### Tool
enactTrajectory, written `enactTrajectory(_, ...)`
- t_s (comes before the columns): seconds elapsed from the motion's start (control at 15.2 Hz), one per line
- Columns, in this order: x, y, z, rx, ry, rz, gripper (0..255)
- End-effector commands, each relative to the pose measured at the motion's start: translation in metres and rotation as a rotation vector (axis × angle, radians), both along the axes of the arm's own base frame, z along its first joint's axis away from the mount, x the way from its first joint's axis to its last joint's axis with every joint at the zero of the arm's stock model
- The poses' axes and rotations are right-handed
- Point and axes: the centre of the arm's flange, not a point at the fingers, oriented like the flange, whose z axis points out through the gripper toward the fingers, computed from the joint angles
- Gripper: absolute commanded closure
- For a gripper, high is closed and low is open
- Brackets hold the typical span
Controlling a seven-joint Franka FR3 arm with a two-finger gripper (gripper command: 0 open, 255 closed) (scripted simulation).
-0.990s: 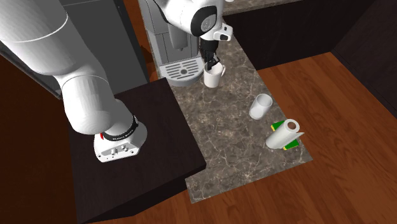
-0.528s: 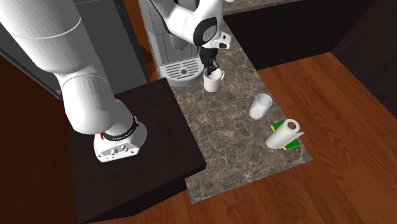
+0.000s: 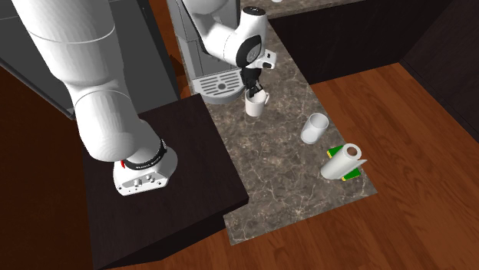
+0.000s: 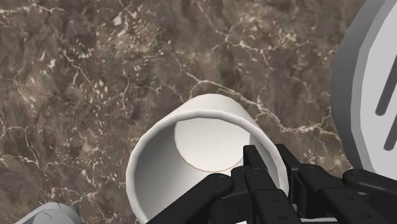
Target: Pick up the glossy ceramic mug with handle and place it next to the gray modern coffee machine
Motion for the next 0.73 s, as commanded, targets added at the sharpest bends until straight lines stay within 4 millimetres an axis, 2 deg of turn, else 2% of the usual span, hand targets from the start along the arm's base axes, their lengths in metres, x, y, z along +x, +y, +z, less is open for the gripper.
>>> enactTrajectory(0.0,0.001,0.001,-0.010,0.000,-0.001,0.000,255)
enactTrajectory(0.4,0.001,0.001,-0.043,0.000,-0.001,0.000,255)
enactTrajectory(0.66,0.001,0.001,-0.043,0.000,-0.001,0.000,255)
